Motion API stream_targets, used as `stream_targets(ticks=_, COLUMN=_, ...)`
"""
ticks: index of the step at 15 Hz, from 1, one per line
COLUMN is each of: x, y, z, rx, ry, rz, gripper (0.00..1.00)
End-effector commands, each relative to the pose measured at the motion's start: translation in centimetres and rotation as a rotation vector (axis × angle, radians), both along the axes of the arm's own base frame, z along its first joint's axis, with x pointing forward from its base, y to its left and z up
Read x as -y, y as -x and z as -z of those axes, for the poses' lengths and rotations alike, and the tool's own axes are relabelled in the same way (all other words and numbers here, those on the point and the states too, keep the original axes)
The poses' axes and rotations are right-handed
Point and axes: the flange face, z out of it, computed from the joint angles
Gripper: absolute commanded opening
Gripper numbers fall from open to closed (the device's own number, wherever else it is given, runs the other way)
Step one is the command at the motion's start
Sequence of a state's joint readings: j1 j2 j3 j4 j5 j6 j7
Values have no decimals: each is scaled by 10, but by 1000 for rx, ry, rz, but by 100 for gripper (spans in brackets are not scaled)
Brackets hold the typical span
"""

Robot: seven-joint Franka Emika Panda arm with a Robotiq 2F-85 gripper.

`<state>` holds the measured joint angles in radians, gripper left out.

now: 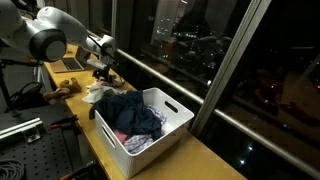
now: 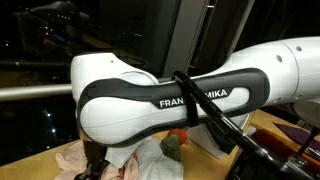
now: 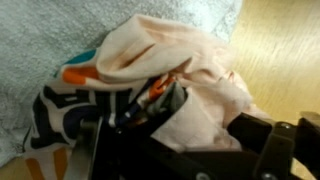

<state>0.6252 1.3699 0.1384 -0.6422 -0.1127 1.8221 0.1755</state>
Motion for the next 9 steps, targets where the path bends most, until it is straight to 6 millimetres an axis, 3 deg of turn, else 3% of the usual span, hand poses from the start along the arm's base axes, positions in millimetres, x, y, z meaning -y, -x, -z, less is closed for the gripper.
stream_targets(ticks=1, x=-3, y=-5, z=-13, rx=26, ry=-22, rz=17, gripper=23)
stream_targets(ticks=4, x=-4, y=-12, z=-49, rx=57, ry=-19, rz=34, gripper=2)
stream_targets(ticks=9, x=12, y=-38, z=-144, rx=173, ry=-28, rz=96, gripper=2)
